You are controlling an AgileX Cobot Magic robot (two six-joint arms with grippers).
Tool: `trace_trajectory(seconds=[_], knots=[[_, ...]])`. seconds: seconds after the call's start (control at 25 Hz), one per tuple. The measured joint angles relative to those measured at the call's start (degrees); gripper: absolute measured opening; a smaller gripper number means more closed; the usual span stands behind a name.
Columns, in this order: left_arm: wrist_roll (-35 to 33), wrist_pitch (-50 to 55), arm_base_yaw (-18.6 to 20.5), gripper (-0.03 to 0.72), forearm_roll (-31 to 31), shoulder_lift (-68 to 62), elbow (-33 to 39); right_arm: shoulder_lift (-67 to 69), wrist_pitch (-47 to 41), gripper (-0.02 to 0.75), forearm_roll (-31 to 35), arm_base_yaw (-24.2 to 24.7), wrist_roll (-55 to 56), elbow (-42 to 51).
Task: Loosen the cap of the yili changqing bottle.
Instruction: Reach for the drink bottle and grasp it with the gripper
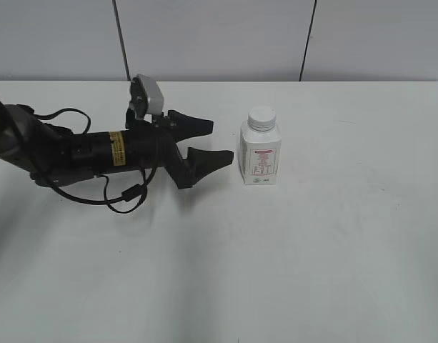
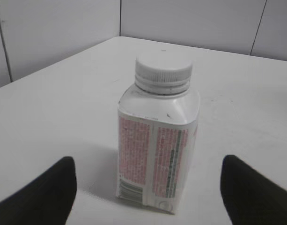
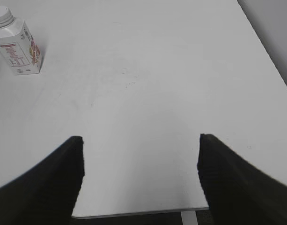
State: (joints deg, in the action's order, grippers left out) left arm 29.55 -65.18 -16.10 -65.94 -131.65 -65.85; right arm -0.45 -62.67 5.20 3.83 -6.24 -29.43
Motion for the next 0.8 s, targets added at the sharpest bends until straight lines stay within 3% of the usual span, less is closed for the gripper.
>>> trace_trajectory(seconds=[0.52,0.8], knots=[[4.4,3.8,-4.6,0.575,-1.0,-6.8,-12.6,0.0,0.0,0.591,0.1,0.0,0.0,0.1],[4.8,5.3,-5.7,0.575,-1.8,-7.4,-14.1,0.0,0.0,0.591,0.1,0.0,0.0,0.1]])
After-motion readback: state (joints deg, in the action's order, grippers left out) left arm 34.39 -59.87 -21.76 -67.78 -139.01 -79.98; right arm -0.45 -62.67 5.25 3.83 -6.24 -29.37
